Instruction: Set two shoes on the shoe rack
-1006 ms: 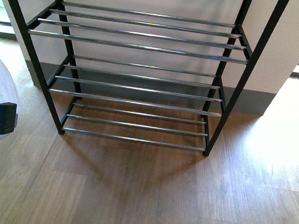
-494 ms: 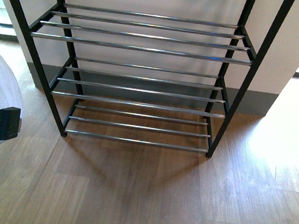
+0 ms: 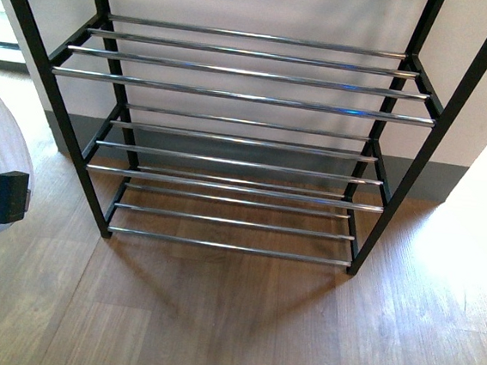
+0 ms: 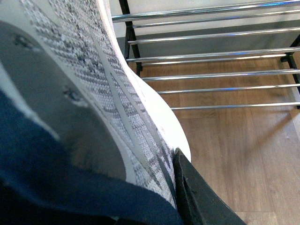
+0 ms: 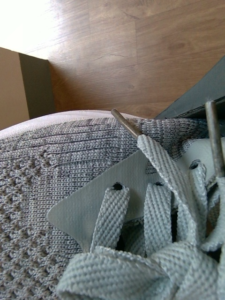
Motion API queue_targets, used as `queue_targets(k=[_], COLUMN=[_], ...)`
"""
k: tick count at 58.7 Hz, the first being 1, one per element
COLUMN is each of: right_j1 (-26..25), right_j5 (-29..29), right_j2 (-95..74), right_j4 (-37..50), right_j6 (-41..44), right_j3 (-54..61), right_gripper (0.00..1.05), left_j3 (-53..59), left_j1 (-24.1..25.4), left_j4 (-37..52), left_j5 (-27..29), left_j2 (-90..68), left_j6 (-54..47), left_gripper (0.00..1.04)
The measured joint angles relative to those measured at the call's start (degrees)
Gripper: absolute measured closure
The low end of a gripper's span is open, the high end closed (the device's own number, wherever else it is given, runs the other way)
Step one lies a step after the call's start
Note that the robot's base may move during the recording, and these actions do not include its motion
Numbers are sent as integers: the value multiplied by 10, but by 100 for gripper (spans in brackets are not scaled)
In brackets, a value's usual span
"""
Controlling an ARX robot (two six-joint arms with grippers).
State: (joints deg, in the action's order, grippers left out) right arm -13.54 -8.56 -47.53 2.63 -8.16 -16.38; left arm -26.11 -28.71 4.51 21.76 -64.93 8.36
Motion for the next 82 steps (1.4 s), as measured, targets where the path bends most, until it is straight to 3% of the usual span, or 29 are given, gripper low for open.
queue_targets(k=[82], right_j1=[3], right_j5=[12], right_j2=[0], right_j4=[20], right_j6=[-5], right_j3=[7], right_gripper=[100], left_j3=[0], left_j1=[0], left_j4=[0], left_j5=[-1], left_j2=[0], left_j6=[0], left_gripper=[103])
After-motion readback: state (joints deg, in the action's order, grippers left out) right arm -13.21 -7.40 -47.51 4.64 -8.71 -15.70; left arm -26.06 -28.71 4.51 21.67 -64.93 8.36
